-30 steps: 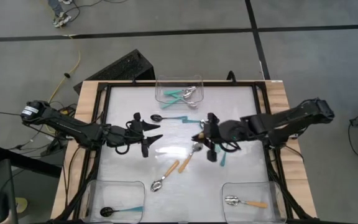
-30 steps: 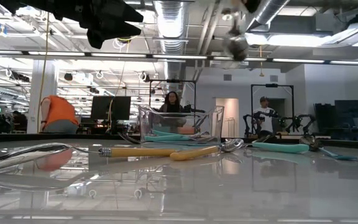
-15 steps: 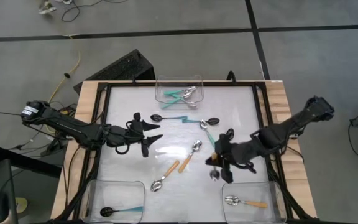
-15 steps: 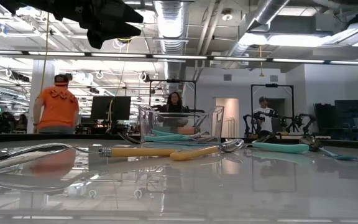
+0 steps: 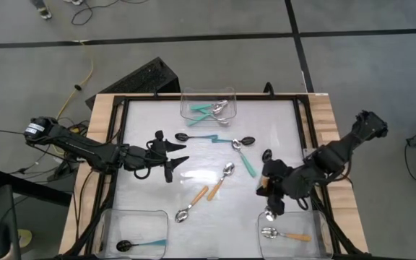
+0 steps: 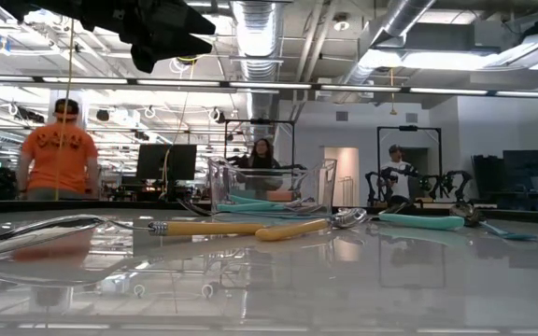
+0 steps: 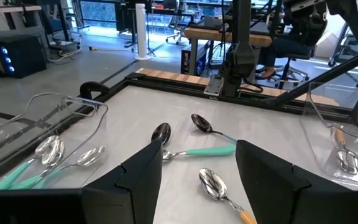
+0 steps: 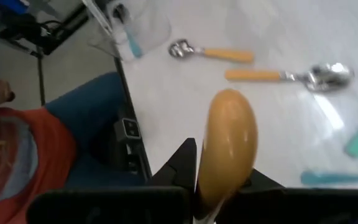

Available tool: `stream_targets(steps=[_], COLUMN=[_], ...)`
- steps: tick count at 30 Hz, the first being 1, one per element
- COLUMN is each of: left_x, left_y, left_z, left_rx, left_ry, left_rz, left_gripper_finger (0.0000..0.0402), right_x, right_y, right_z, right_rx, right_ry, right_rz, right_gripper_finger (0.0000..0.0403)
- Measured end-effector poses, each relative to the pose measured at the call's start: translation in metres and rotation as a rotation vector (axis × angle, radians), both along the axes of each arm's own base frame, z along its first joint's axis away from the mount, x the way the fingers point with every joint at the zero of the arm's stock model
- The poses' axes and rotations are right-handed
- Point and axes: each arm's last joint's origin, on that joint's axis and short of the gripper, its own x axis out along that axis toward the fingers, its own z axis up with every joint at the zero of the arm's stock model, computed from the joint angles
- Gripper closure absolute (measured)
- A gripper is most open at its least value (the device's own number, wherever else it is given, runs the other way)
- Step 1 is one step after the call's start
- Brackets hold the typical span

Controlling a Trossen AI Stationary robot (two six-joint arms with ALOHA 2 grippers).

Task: Sort silverware by color (type)
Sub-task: Put the left orange spoon into the bottom right transparent bin

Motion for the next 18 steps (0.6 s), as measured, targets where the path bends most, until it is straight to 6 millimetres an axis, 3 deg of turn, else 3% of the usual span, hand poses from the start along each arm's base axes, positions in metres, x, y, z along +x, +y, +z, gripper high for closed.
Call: stream_targets(steps=[6, 18], left_x=[0.0, 0.0], left_y=[0.0, 0.0], left_z=[0.0, -0.002], left_rx=[0.001, 0.001], left_ry=[0.0, 0.02], left_rz=[0.0, 0.001], left_gripper_finger=[0.0212, 0.0212], right_x=[-0.007, 0.007], right_y=[0.008, 0.035], right_z=[-0.008, -0.052], right_rx=[0.039, 0.139], right_ry=[0.104, 0.521], right_rz=[-0.042, 0.037], right_gripper_finger=[0.0358, 0.0358])
